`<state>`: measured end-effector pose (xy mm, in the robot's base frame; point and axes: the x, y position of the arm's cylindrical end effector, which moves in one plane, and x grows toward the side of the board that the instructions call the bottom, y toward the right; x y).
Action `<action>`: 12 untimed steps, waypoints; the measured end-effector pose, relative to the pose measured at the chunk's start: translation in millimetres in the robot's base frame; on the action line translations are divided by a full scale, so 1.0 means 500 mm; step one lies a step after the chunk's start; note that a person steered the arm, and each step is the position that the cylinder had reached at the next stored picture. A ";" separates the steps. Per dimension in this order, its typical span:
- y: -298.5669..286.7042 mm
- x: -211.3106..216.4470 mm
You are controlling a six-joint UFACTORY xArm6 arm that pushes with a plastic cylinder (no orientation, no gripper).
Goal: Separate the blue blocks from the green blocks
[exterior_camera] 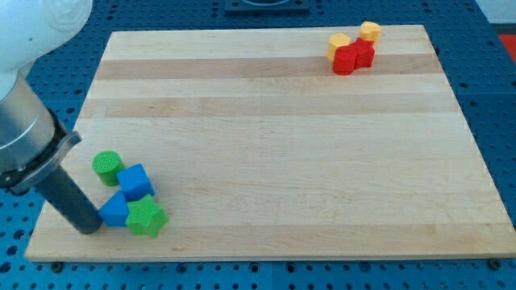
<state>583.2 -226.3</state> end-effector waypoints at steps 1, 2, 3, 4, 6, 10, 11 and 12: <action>0.031 -0.048; 0.082 -0.091; 0.108 -0.105; 0.111 -0.109; 0.032 -0.109; -0.033 0.009; 0.034 0.019; 0.075 0.019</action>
<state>592.8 -189.0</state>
